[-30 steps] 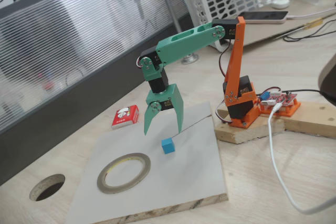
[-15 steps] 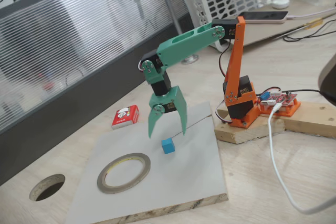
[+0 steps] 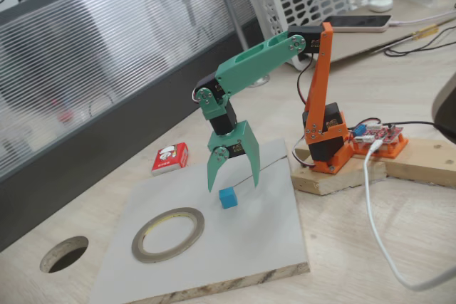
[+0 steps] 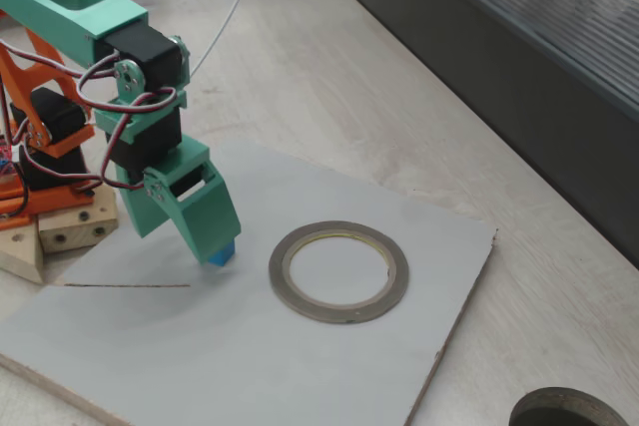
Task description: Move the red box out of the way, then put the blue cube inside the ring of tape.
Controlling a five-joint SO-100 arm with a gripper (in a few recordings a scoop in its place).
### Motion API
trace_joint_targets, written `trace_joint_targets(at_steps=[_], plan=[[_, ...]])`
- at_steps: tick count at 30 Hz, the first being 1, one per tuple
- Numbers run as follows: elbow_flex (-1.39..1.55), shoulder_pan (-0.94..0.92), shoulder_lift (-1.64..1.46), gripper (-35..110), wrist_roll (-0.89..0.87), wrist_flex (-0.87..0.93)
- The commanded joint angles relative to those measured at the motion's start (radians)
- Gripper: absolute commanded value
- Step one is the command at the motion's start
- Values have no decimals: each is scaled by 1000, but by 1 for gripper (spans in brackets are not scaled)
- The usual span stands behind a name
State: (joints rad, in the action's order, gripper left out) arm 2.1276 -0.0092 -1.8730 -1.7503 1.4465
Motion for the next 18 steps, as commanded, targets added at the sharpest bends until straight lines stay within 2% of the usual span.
trace_joint_targets(at_steps=[1,10,15,18], plan=[[-26,5,-25,67,-2,9],[-221,3,206,67,-3,25],[-265,3,236,67,-3,26],[-265,3,236,62,-3,26]])
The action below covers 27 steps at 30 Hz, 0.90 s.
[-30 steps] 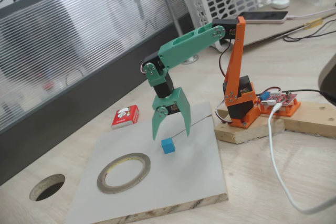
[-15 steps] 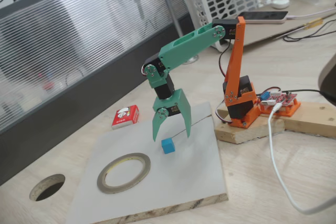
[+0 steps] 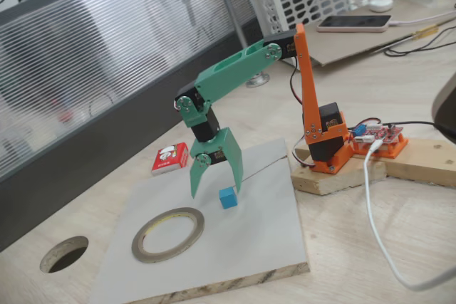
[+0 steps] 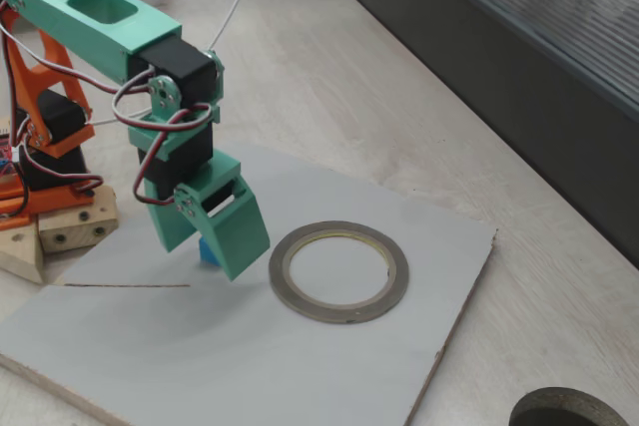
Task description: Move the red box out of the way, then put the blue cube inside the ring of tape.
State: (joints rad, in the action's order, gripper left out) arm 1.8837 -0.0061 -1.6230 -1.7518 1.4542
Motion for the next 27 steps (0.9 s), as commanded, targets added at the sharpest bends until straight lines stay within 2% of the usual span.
trace_joint_targets(at_steps=[1,5,9,27], plan=[[-23,0,-14,58,-2,18],[-25,0,-17,43,-2,6],[-25,0,-15,36,-2,5],[-23,0,-12,34,-2,5]])
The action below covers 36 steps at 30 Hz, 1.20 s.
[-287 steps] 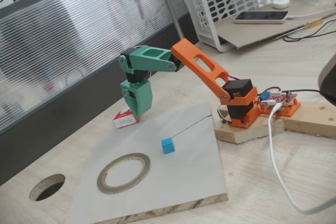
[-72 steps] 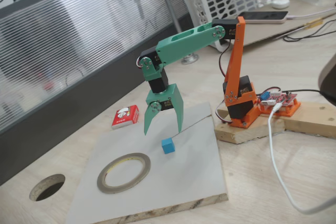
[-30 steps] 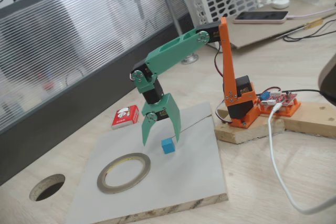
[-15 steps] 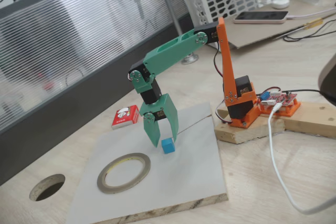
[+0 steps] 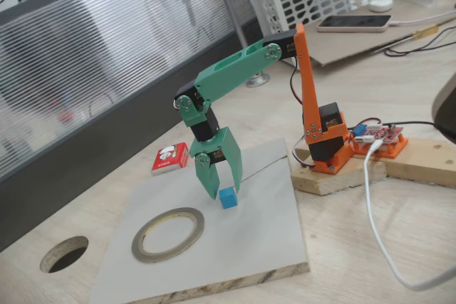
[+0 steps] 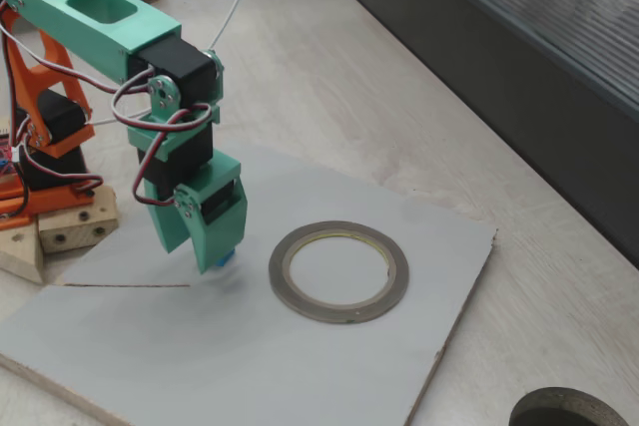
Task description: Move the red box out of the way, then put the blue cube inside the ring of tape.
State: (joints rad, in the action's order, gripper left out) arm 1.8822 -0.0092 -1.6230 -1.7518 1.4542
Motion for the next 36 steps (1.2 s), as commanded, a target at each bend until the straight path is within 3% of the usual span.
trace_joint_targets(at_steps=[1,7,14,36], plan=[[-21,3,-12,34,-2,5],[-14,6,-12,34,-2,5],[-9,146,-12,34,-9,5],[-8,137,-12,34,-2,5]])
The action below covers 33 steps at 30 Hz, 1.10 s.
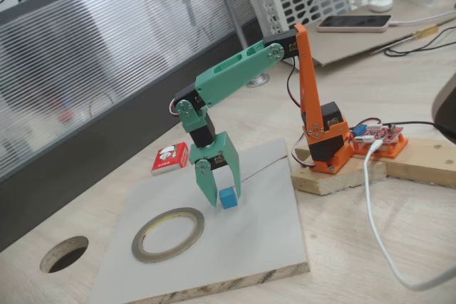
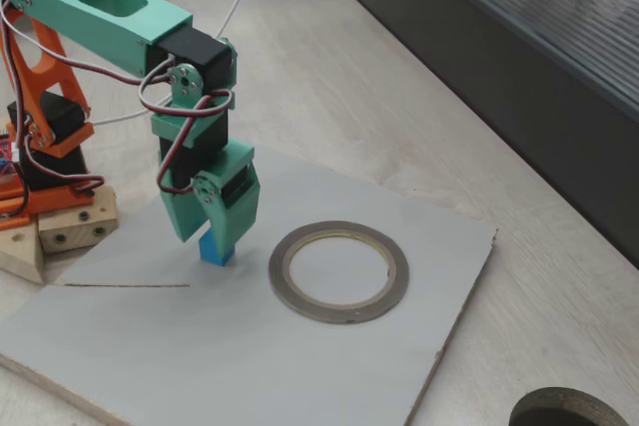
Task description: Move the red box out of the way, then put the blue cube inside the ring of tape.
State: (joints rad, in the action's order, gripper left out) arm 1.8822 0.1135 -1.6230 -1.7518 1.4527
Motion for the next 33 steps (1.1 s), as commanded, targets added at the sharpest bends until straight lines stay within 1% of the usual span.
trace_joint_targets(at_steps=[1,30,33], plan=[[-8,14,-12,34,-2,6],[-8,21,-11,34,-8,8],[-6,23,46,34,-6,6]])
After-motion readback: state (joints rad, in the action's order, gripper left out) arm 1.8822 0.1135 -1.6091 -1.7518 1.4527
